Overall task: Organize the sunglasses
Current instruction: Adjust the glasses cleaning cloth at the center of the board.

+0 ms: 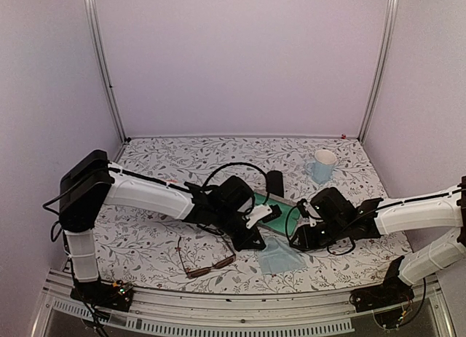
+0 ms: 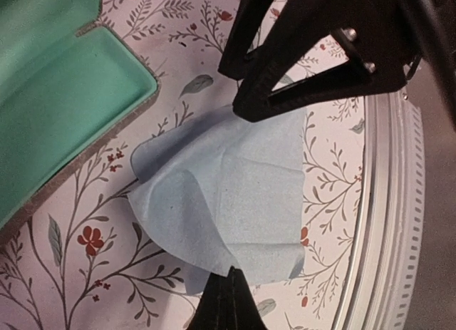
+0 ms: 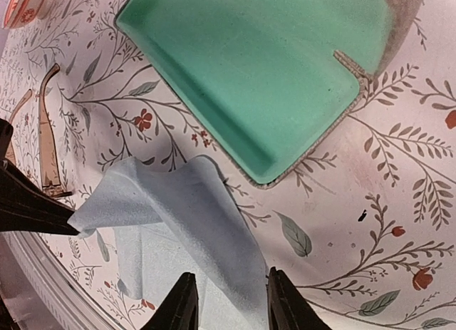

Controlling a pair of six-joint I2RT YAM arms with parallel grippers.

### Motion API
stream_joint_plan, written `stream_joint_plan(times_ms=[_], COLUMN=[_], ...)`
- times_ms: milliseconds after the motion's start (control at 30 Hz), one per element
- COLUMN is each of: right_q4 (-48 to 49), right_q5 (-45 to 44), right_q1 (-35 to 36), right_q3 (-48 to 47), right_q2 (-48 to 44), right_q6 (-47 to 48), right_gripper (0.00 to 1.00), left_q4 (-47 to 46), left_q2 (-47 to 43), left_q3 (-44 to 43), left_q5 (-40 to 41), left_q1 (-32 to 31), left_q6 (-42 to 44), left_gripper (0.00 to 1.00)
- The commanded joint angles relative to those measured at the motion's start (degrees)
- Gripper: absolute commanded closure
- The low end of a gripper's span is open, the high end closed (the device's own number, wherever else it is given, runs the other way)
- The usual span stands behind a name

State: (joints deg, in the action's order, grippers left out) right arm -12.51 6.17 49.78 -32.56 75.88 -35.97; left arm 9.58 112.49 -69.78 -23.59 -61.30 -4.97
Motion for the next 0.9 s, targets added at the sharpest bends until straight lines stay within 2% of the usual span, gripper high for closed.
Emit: stream_joint_plan(times_ms=[0,867], right_q4=[0.0,6.4], right_q5=[-0.6,5.9], right_q1=[-0.4,-0.5], right_q3=[0.4,2.3], right_q2=[-0.5,4.3], right_q6=[0.7,0.1], right_gripper=[0.65,0.64], left_q4=[4.2,13.7], left_q2=[2.3,5.2], left_q3=[-3.4,-5.8], left_q5=[-1.5,0.3], left_q1=[1.9,7.9], left_q6=[2.8,3.4], left_gripper=[1.0,1.0])
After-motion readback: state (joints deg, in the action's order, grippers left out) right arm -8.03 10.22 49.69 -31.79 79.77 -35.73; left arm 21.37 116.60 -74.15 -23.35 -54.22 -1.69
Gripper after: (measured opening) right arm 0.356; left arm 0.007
